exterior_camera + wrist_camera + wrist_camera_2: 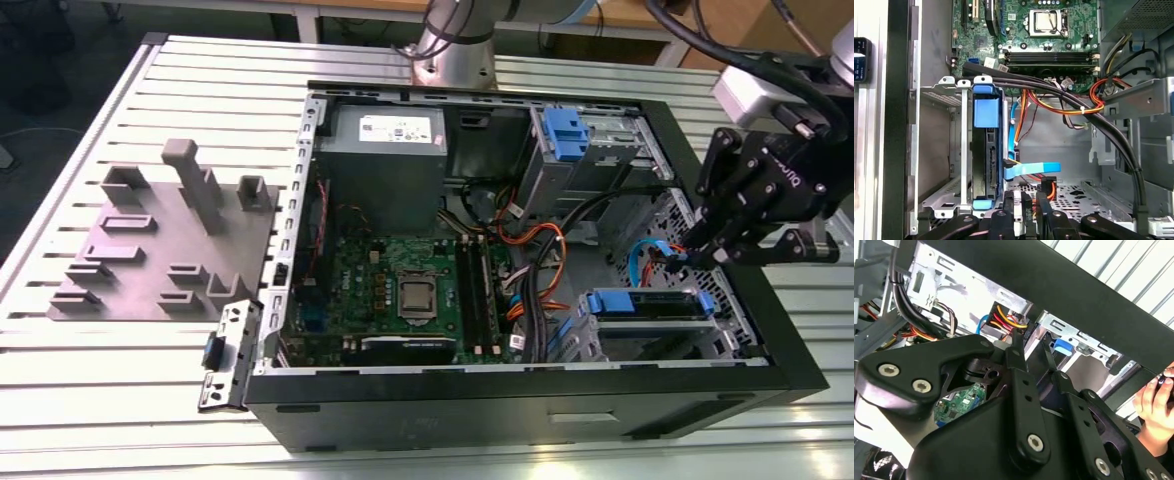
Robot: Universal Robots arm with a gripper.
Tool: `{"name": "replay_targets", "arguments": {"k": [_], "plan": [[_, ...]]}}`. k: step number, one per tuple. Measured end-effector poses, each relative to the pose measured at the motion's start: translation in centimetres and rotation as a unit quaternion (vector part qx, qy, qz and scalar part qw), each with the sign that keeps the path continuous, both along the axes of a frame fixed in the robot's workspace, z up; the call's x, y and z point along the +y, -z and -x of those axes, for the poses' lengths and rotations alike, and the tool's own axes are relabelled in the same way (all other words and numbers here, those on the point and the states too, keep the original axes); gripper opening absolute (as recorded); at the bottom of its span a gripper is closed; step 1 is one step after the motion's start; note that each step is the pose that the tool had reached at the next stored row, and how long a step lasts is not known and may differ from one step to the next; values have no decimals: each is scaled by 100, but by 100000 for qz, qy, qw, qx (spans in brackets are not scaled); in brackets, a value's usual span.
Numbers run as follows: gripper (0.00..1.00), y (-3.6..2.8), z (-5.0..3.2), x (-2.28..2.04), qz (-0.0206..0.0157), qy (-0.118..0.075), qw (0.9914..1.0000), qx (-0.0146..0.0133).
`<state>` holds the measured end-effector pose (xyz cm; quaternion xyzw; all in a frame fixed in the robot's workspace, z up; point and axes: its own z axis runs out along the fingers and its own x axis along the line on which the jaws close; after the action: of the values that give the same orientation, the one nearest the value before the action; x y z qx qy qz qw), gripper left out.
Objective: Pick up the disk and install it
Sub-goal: 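Insert the first disk wire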
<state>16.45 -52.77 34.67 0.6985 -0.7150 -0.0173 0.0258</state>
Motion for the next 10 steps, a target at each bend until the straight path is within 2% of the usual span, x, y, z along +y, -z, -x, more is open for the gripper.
{"name": "replay_targets", "arguments": {"k": [3,7,9,10], "plan": [[31,30,-3,6,24,-4,100000,3],[30,34,-3,6,34,-1,100000,3],[18,35,-3,6,25,-1,100000,4],[18,35,-3,6,26,-3,100000,4]]}}
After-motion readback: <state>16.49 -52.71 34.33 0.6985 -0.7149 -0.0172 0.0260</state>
